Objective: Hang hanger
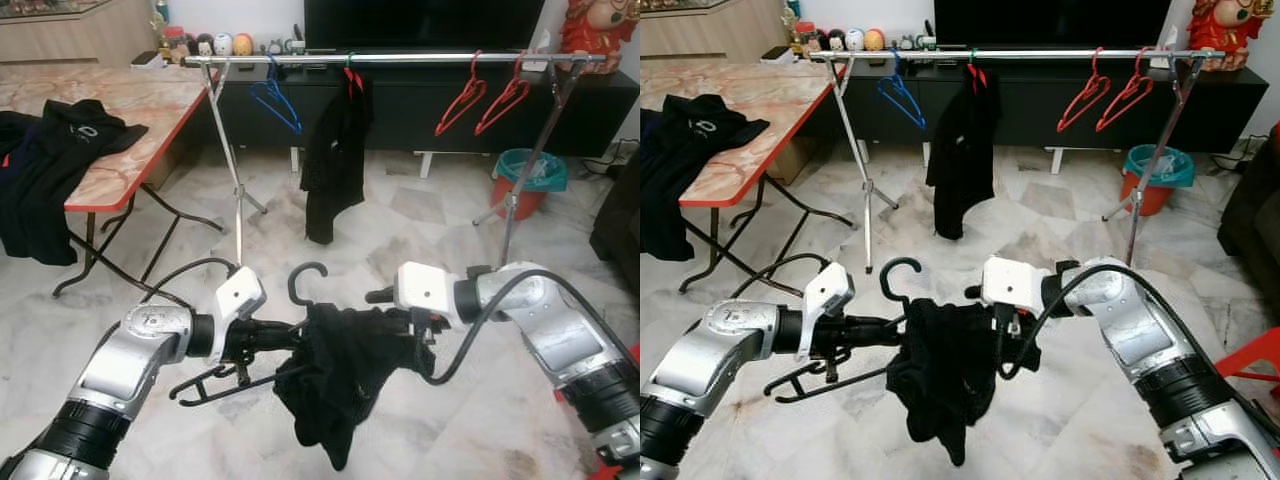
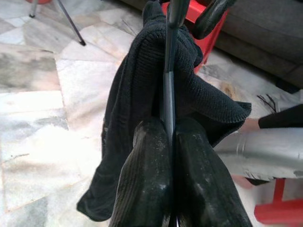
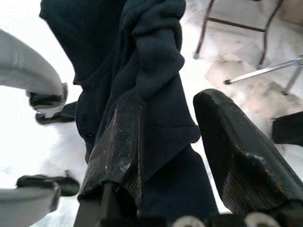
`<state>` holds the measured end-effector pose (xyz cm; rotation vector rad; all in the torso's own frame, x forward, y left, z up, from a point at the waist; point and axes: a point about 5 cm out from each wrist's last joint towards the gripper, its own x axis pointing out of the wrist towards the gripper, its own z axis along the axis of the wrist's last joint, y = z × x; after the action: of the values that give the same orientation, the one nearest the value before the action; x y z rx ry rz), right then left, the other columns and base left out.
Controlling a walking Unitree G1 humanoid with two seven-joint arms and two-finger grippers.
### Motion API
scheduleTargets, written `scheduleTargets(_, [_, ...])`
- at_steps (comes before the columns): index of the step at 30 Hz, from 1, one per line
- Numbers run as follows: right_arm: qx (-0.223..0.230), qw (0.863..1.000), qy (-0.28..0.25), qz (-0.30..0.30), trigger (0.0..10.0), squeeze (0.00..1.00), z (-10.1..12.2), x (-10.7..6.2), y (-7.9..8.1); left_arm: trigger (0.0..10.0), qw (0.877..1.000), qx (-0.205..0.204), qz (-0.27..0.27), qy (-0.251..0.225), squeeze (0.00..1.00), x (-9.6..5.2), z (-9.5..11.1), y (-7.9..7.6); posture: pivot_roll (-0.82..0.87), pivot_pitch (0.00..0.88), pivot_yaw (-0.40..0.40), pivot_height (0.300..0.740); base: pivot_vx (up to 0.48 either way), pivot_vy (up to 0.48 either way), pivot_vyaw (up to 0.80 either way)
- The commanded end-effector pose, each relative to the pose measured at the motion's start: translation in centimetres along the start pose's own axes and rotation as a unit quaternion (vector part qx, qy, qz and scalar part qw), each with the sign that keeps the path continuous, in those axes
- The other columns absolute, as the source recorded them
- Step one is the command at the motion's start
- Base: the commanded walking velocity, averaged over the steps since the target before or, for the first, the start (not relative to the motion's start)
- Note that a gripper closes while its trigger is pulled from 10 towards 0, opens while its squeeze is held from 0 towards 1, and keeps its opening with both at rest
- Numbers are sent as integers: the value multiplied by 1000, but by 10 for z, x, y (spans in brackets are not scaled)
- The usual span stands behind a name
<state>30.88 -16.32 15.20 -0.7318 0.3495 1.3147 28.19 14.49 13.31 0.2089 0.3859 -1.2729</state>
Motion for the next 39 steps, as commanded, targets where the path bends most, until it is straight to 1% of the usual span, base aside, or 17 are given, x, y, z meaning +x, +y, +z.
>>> scheduleTargets(1, [-6, 1000, 2, 11, 10000, 0, -2, -3, 0, 10000, 999, 33, -15, -14, 0, -1, 13, -2, -66, 0, 5, 719, 0, 0, 0])
scheduleTargets(11, [2, 999, -18, 27, 10000, 0, -1, 6, 0, 10000, 998, 46, -38, -9, 0, 0, 18, -5, -56, 0, 7, 719, 0, 0, 0])
scheduleTargets(16, [5, 999, -20, 32, 10000, 0, 0, 8, -1, 10000, 998, 49, -41, -8, 0, 1, 19, -5, -57, 0, 7, 719, 0, 0, 0])
scheduleTargets(17, [8, 999, -30, 33, 10000, 804, 2, 8, -2, 10000, 998, 50, -41, -8, 0, 1, 19, -5, -56, 0, 6, 719, 0, 0, 0])
scheduleTargets(18, [10, 999, -41, 33, 10000, 1000, 4, 8, -2, 10000, 998, 51, -42, -9, 0, 1, 19, -5, -56, 0, 6, 719, 0, 0, 0])
scheduleTargets(20, [6, 998, -56, 42, 10000, 1000, 7, 7, -2, 10000, 998, 54, -44, -11, 0, 3, 21, -6, -58, 0, 7, 719, 0, 0, 0])
scheduleTargets(25, [1, 998, -44, 38, 10000, 1000, 4, 8, -4, 10000, 997, 57, -50, -12, 0, 4, 22, -6, -58, 0, 7, 719, 0, 0, 0])
scheduleTargets(26, [0, 998, -47, 50, 10000, 365, 5, 9, -3, 10000, 997, 59, -52, -11, 0, 4, 23, -7, -56, 0, 5, 719, 0, 0, 0])
scheduleTargets(27, [0, 998, -47, 50, 10000, 365, 5, 9, -3, 10000, 997, 59, -52, -11, 0, 4, 23, -7, -56, 0, 5, 719, 0, 0, 0])
scheduleTargets(28, [1, 997, -47, 65, 10000, 0, 5, 10, -1, 10000, 997, 60, -54, -11, 0, 4, 24, -7, -56, 0, 5, 719, 0, 0, 0])
scheduleTargets(31, [2, 996, -37, 87, 10000, 0, 3, 12, 2, 10000, 996, 65, -59, -11, 0, 5, 26, -7, -51, 0, 4, 719, 0, 0, 0])
scheduleTargets(39, [5, 995, -38, 96, 10000, 0, 3, 17, 3, 10000, 995, 72, -66, -13, 0, 5, 29, -10, -46, 0, 2, 719, 0, 0, 0])
